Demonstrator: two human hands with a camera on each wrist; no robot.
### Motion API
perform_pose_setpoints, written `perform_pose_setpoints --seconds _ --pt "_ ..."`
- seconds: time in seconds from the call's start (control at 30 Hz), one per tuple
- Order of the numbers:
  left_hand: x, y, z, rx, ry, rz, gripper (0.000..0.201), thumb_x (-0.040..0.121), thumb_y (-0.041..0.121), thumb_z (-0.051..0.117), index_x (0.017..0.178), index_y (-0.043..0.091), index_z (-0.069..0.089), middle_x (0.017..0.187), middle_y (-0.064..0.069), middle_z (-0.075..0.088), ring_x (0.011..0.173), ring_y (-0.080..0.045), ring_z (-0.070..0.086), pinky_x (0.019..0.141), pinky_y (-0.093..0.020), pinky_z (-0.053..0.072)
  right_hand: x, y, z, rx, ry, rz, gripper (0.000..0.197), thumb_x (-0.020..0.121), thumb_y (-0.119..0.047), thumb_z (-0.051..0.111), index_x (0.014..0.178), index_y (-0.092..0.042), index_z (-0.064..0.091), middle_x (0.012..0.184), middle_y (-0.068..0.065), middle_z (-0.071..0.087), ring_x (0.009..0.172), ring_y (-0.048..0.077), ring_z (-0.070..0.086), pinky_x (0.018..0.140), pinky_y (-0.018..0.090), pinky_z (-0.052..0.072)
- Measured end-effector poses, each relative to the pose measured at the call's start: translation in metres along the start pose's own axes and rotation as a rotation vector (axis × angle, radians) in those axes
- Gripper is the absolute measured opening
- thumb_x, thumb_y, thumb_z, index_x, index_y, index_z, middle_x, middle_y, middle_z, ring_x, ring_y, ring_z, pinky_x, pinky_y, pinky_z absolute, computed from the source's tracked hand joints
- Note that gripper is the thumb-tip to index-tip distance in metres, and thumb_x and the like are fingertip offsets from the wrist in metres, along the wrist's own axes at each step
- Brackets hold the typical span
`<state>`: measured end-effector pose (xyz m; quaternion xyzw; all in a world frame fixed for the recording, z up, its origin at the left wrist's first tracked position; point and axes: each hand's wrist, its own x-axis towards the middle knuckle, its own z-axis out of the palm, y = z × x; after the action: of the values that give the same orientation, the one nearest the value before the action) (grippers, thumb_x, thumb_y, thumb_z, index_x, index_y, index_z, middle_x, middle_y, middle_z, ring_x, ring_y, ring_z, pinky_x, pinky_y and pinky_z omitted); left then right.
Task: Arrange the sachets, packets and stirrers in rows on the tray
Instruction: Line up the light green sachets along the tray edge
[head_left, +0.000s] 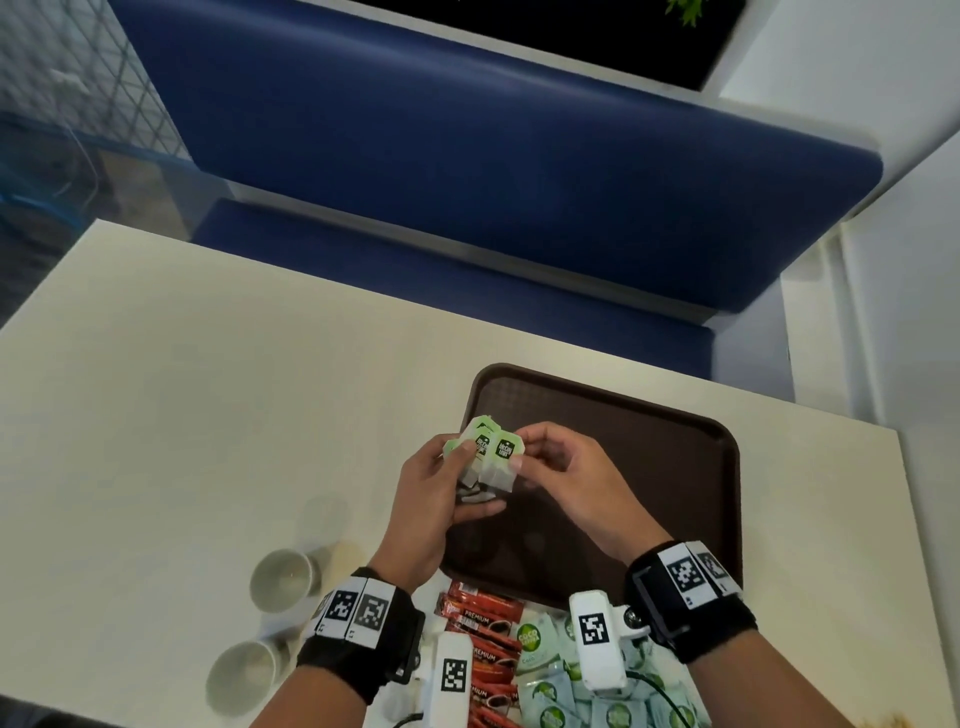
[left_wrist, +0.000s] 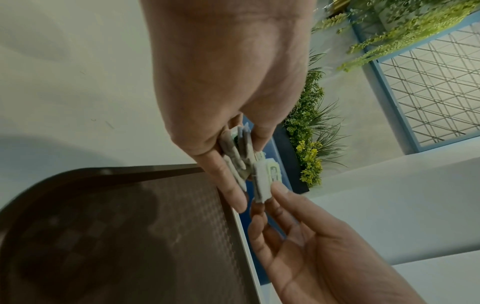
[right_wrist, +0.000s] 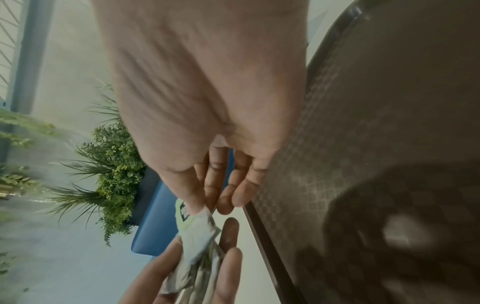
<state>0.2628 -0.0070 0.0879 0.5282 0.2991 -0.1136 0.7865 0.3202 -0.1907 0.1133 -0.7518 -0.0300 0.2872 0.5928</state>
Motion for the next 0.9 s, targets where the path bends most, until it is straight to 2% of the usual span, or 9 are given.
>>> perform_pose_setpoints --seconds 0.1,0.2,0.37,0.5,0.63,0.83,0.9 --pt "0.009 0.004 0.001 0.013 0.041 0.012 0.025 0.109 0.024 0.06 0.126 0.007 0.069 0.117 -0.014 0.078 0.105 -0.031 0.079 0.089 -0.059 0.065 0.014 0.0 -0.008 -0.059 -0.001 0.003 0.011 0.098 -0.022 0.073 0.109 -0.021 0.075 0.107 0.0 0.078 0.103 0.021 0.072 0.089 0.036 0.06" --pt "0.018 0.006 0.001 -0.002 0.089 0.015 0.024 0.11 0.023 0.059 0.126 0.006 0.068 0.117 -0.014 0.078 0.103 -0.032 0.08 0.092 -0.06 0.064 0.039 0.006 -0.019 -0.07 0.114 0.004 0.008 0.098 -0.021 0.073 0.106 -0.022 0.074 0.106 -0.001 0.077 0.101 0.023 0.072 0.087 0.038 0.06" --pt "0.027 0.007 -0.002 -0.04 0.132 -0.008 0.024 0.11 0.021 0.059 0.125 0.005 0.067 0.116 -0.016 0.079 0.105 -0.033 0.08 0.094 -0.062 0.062 0.104 0.024 -0.028 -0.17 0.216 0.018 0.009 0.099 -0.021 0.07 0.107 -0.024 0.07 0.103 -0.005 0.076 0.096 0.014 0.071 0.086 0.033 0.058" --pt "0.032 0.006 -0.006 -0.045 0.151 -0.02 0.023 0.11 0.021 0.06 0.124 0.004 0.067 0.114 -0.019 0.078 0.103 -0.036 0.08 0.093 -0.064 0.061 0.146 0.037 -0.021 -0.256 0.308 0.022 0.007 0.1 -0.018 0.068 0.105 -0.022 0.068 0.098 -0.004 0.074 0.086 0.014 0.069 0.076 0.028 0.052" --pt "0.035 0.007 -0.009 -0.042 0.161 -0.026 0.023 0.111 0.02 0.059 0.125 0.004 0.067 0.113 -0.017 0.079 0.103 -0.036 0.08 0.093 -0.064 0.061 0.159 0.044 -0.014 -0.363 0.362 0.008 0.011 0.101 -0.014 0.066 0.111 -0.015 0.068 0.099 -0.001 0.072 0.091 0.015 0.067 0.08 0.023 0.05" --pt "0.036 0.009 -0.009 -0.029 0.159 -0.025 0.024 0.111 0.02 0.058 0.126 0.005 0.067 0.113 -0.015 0.08 0.103 -0.036 0.08 0.093 -0.065 0.061 0.164 0.048 -0.009 -0.455 0.368 -0.022 0.008 0.102 -0.011 0.064 0.108 -0.014 0.068 0.094 -0.006 0.066 0.084 0.009 0.062 0.068 0.005 0.041" --pt "0.037 0.009 -0.009 -0.026 0.158 -0.028 0.024 0.11 0.021 0.059 0.127 0.005 0.067 0.114 -0.015 0.079 0.103 -0.036 0.08 0.093 -0.065 0.061 0.166 0.049 -0.008 -0.465 0.376 -0.044 0.007 0.102 -0.011 0.065 0.107 -0.014 0.069 0.095 -0.005 0.068 0.085 0.008 0.062 0.069 0.005 0.041"
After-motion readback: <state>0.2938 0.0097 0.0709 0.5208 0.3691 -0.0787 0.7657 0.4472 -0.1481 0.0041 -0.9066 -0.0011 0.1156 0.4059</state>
